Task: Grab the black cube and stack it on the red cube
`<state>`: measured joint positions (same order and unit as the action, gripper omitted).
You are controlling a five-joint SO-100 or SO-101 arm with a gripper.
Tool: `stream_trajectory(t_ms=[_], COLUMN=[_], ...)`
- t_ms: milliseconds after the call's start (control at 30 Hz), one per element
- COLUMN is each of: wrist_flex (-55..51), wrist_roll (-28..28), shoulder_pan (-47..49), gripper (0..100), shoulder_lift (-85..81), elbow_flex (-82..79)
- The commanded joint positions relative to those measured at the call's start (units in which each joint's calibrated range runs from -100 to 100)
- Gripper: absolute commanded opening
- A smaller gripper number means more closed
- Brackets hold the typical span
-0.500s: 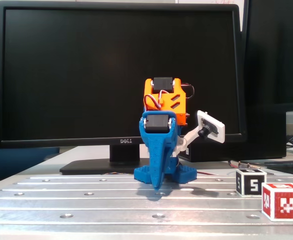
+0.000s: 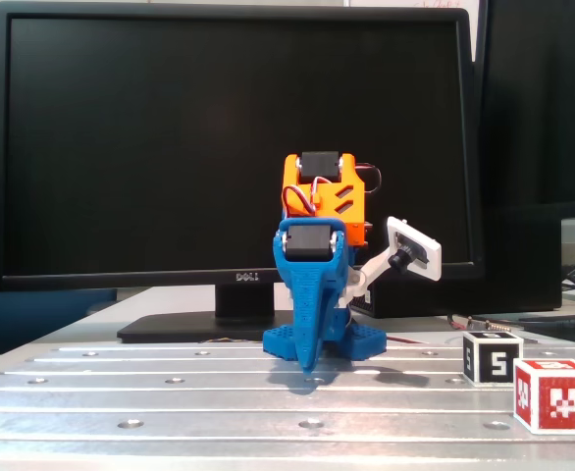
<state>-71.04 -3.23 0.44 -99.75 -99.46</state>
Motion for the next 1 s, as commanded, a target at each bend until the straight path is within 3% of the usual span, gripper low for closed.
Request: stream_trajectory(t_ms=[0,967], wrist_flex=[-0.5,7.5], wrist_roll=[0.1,-0.2], shoulder_pan=[0.0,-0.5], gripper=[1,1], shoulder_lift=[0.2,0.2], elbow_flex=[-0.1,-0.1])
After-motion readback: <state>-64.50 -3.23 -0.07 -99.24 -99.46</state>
